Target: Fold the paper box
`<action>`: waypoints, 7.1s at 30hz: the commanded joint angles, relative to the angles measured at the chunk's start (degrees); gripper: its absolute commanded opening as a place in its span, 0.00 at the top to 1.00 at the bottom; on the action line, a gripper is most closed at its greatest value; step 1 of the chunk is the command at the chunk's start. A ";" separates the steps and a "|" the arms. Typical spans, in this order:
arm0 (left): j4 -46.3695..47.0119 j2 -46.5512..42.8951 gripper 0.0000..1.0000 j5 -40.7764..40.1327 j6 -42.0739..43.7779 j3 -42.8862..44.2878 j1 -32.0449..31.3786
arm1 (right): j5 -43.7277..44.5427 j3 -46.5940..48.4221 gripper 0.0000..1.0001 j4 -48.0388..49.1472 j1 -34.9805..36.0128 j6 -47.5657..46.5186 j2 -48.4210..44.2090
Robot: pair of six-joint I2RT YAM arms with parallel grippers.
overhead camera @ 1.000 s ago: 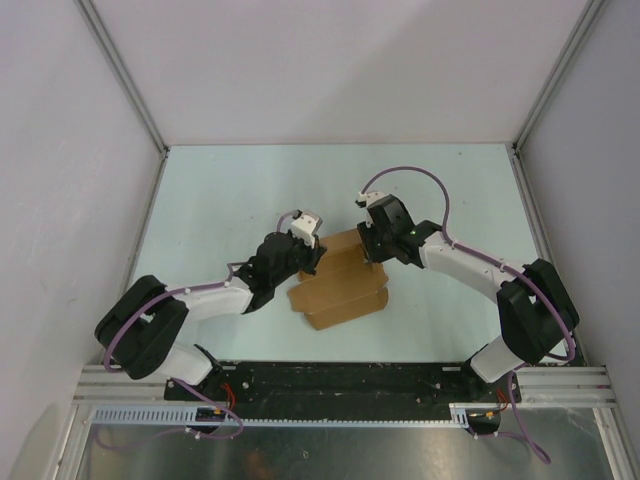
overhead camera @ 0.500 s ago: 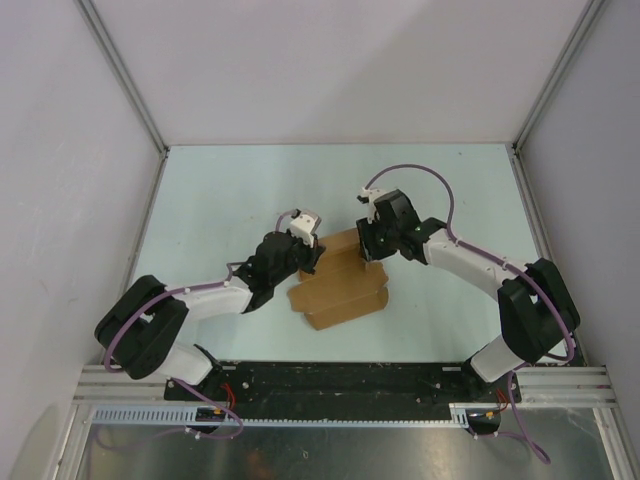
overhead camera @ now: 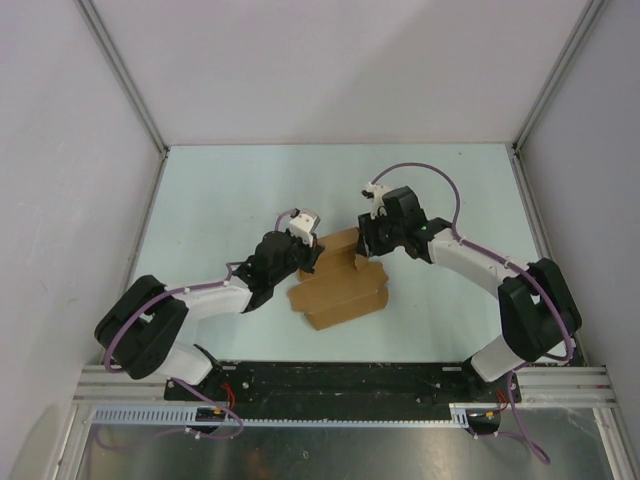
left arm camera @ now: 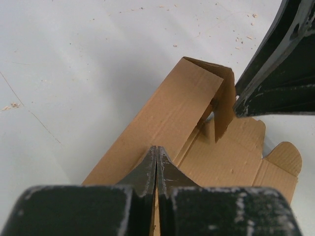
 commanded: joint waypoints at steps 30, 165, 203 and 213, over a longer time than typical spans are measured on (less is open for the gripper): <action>0.51 -0.89 0.99 1.64 0.39 0.60 1.03 | 8.55 -11.47 0.49 17.93 -12.58 -9.16 -3.10; -1.42 -2.04 0.99 7.17 0.30 1.48 2.62 | 10.65 -11.21 0.89 40.43 6.93 -9.07 10.35; -2.65 -1.07 0.99 8.06 0.21 1.30 2.62 | 16.81 -19.38 0.48 41.40 10.97 -11.09 -1.94; -3.18 -0.63 0.99 7.70 0.48 1.57 2.62 | 7.85 -20.27 1.00 40.51 5.52 -1.18 -11.98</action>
